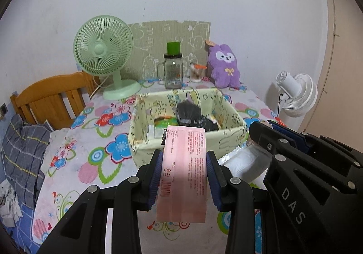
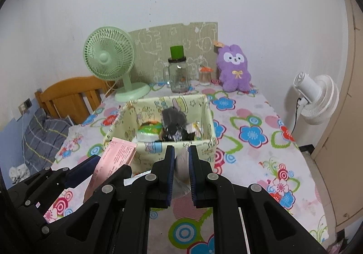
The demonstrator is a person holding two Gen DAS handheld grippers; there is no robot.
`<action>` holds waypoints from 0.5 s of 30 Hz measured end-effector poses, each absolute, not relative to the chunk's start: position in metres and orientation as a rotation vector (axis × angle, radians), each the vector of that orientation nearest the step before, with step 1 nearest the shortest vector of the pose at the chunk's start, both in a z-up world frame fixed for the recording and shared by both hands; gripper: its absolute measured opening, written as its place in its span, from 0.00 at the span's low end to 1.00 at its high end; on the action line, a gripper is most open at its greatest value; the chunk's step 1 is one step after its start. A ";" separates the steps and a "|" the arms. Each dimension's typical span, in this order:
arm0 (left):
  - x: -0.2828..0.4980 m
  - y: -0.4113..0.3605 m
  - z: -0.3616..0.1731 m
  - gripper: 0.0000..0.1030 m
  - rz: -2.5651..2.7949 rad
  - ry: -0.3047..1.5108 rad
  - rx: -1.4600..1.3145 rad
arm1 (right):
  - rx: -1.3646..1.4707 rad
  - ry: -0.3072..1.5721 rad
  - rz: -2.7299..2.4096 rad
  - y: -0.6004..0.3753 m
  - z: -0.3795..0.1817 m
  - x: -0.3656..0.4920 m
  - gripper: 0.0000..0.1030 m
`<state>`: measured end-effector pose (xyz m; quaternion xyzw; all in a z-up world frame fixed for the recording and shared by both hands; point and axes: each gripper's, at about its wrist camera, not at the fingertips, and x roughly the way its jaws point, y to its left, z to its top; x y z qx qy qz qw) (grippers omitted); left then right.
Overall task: Organize soft objects
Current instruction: 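Lift the pink packet with the left gripper while the right gripper carries the roll over the basket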
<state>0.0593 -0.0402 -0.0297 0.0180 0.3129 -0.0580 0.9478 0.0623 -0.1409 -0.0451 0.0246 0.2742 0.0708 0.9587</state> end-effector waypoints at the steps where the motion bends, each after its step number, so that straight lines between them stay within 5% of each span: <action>1: 0.059 -0.040 -0.028 0.37 -0.118 0.633 0.037 | 0.050 0.551 0.143 -0.141 -0.043 0.062 0.15; 15: 0.067 -0.037 -0.008 0.37 -0.120 0.591 0.034 | 0.046 0.501 0.137 -0.136 -0.018 0.065 0.15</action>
